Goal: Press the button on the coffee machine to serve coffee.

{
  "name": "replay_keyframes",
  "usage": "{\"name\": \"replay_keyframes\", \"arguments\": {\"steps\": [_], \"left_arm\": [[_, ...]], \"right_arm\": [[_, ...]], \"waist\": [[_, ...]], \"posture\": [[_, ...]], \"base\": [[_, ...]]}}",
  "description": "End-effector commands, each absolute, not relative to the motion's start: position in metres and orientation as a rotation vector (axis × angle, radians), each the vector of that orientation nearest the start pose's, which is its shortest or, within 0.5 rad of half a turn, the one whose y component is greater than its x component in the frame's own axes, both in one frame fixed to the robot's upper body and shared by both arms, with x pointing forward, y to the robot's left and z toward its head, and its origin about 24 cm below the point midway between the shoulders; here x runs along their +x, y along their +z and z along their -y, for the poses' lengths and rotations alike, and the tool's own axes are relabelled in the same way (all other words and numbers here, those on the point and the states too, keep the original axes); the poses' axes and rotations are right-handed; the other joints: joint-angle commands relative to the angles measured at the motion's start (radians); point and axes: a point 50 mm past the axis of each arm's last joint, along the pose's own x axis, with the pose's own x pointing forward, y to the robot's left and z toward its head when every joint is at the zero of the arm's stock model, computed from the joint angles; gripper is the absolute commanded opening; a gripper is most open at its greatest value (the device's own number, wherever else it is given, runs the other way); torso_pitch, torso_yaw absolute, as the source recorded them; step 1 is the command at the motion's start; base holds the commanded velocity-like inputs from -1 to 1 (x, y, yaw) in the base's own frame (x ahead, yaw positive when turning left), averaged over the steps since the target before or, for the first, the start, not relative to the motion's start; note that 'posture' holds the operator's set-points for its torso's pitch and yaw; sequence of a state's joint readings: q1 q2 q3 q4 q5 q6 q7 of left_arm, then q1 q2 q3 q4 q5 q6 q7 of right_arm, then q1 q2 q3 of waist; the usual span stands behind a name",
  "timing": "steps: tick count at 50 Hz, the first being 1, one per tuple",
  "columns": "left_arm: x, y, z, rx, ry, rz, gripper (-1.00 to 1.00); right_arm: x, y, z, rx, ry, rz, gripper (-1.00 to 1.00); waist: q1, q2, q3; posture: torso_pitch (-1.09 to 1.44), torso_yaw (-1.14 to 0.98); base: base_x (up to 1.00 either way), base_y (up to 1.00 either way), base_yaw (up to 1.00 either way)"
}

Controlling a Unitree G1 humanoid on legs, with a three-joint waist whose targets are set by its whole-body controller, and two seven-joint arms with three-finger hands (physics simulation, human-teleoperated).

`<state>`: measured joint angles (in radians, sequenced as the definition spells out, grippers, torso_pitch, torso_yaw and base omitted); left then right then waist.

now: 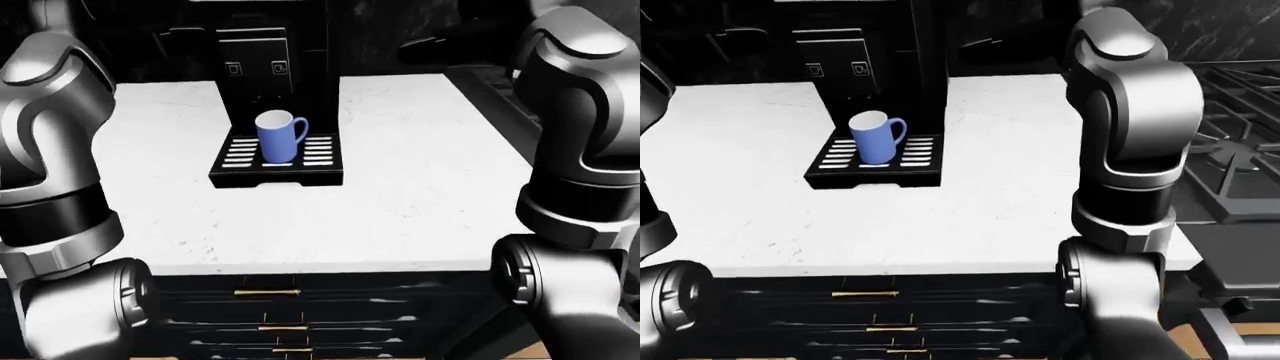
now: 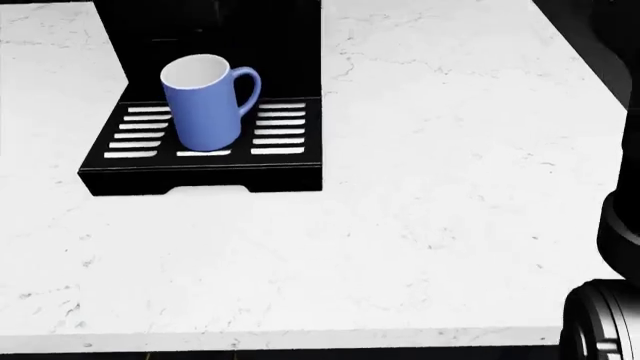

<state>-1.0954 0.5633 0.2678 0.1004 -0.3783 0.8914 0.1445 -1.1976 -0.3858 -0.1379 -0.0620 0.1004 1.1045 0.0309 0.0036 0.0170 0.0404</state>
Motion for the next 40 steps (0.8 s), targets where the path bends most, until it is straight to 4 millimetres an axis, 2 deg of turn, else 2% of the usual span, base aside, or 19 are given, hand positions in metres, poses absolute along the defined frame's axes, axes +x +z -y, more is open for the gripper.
{"name": "replay_keyframes", "arguments": {"steps": [1, 3, 4, 7, 17, 18, 20, 21, 23, 24, 25, 26, 27, 29, 30, 33, 35, 39, 40], "left_arm": [[0.3395, 0.3407, -0.2365, -0.03, 0.184, 0.244, 1.0], [0.339, 0.3414, -0.236, -0.03, 0.184, 0.244, 1.0], [0.3384, 0.3425, -0.2356, -0.03, 0.183, 0.245, 1.0], [0.3391, 0.3407, -0.2358, -0.03, 0.184, 0.244, 1.0], [0.3407, 0.3366, -0.236, -0.033, 0.181, 0.239, 1.0], [0.3403, 0.3373, -0.2357, -0.033, 0.18, 0.239, 1.0], [0.3394, 0.3376, -0.2359, -0.033, 0.181, 0.237, 1.0], [0.3392, 0.3378, -0.2362, -0.034, 0.181, 0.238, 1.0], [0.3396, 0.3364, -0.2366, -0.034, 0.182, 0.238, 1.0], [0.3398, 0.3364, -0.2367, -0.035, 0.182, 0.238, 1.0], [0.3397, 0.3363, -0.2367, -0.034, 0.182, 0.238, 1.0], [0.3397, 0.3366, -0.2368, -0.034, 0.183, 0.237, 1.0], [0.3398, 0.337, -0.2368, -0.035, 0.182, 0.238, 1.0], [0.3396, 0.3372, -0.2365, -0.035, 0.182, 0.238, 1.0], [0.3396, 0.3373, -0.2363, -0.036, 0.182, 0.237, 1.0], [0.3398, 0.3375, -0.2362, -0.036, 0.182, 0.237, 1.0], [0.3397, 0.3385, -0.2358, -0.037, 0.181, 0.238, 1.0], [0.3405, 0.3392, -0.2357, -0.037, 0.181, 0.24, 1.0], [0.3406, 0.3385, -0.2353, -0.036, 0.18, 0.239, 1.0]], "right_arm": [[0.3307, 0.3574, 0.1665, -0.164, -0.014, 0.231, 1.0], [0.3308, 0.3575, 0.1669, -0.163, -0.017, 0.231, 1.0], [0.3308, 0.3569, 0.1669, -0.163, -0.018, 0.229, 1.0], [0.3306, 0.3548, 0.1683, -0.161, -0.021, 0.228, 1.0], [0.3286, 0.3567, 0.1688, -0.146, -0.035, 0.243, 1.0], [0.3285, 0.3576, 0.1687, -0.14, -0.035, 0.245, 1.0], [0.3294, 0.3576, 0.1689, -0.143, -0.041, 0.243, 1.0], [0.3291, 0.3583, 0.1687, -0.138, -0.04, 0.247, 1.0], [0.3288, 0.3585, 0.168, -0.14, -0.037, 0.248, 1.0], [0.3287, 0.3577, 0.1675, -0.142, -0.036, 0.245, 1.0], [0.3289, 0.3574, 0.168, -0.14, -0.037, 0.246, 1.0], [0.3291, 0.3574, 0.1682, -0.139, -0.037, 0.245, 1.0], [0.329, 0.3577, 0.168, -0.138, -0.036, 0.245, 1.0], [0.3293, 0.3589, 0.1684, -0.139, -0.041, 0.246, 1.0], [0.3294, 0.3584, 0.1681, -0.14, -0.04, 0.242, 1.0], [0.3291, 0.3581, 0.1682, -0.14, -0.038, 0.244, 1.0], [0.3292, 0.3589, 0.1676, -0.142, -0.036, 0.243, 1.0], [0.3298, 0.359, 0.167, -0.144, -0.032, 0.241, 1.0], [0.3295, 0.3589, 0.1671, -0.142, -0.032, 0.242, 1.0]], "waist": [[-0.01, 0.005, -0.01], [-0.02, 0.046, -0.028], [-0.015, 0.021, 0.0], [-0.015, 0.019, -0.01], [-0.017, 0.013, -0.007], [-0.017, 0.015, -0.027], [0.01, -0.06, -0.007], [0.006, -0.058, 0.004], [-0.003, -0.001, -0.009], [-0.003, 0.041, -0.007], [0.007, 0.059, 0.009], [0.0, 0.016, 0.012], [-0.007, 0.026, -0.015], [-0.013, -0.061, 0.011], [-0.015, -0.071, 0.012], [-0.018, 0.017, -0.018], [-0.01, 0.005, -0.003], [-0.005, -0.01, -0.007], [-0.009, 0.0, -0.028]], "posture": [[0.0, 0.0], [0.0, 0.0], [0.0, 0.0], [0.0, 0.0], [0.0, 0.0], [0.0, 0.0], [0.0, 0.0], [0.0, 0.0], [0.0, 0.0], [0.0, 0.0], [0.0, 0.0], [0.0, 0.0], [0.0, 0.0], [0.0, 0.0], [0.0, 0.0], [0.0, 0.0], [0.0, 0.0], [0.0, 0.0], [0.0, 0.0]], "base": [[0.0, 0.0, 0.0], [0.0, 0.0, 0.0], [0.0, 0.0, 0.0], [0.0, 0.0, 0.0], [0.0, 0.0, 0.0], [0.0, 0.86, 0.0], [0.0, 0.77, 0.0], [0.0, 0.0, 0.0], [0.0, 0.0, 0.0], [0.0, 0.0, 0.0], [0.0, 0.0, 0.0], [0.0, 0.0, 0.0], [0.0, 0.41, 0.0], [0.0, 0.85, 0.0], [0.0, 0.16, 0.0], [0.0, 0.0, 0.0], [0.0, 0.0, 0.0], [0.0, 0.0, 0.0], [0.0, 0.38, 0.0]]}}
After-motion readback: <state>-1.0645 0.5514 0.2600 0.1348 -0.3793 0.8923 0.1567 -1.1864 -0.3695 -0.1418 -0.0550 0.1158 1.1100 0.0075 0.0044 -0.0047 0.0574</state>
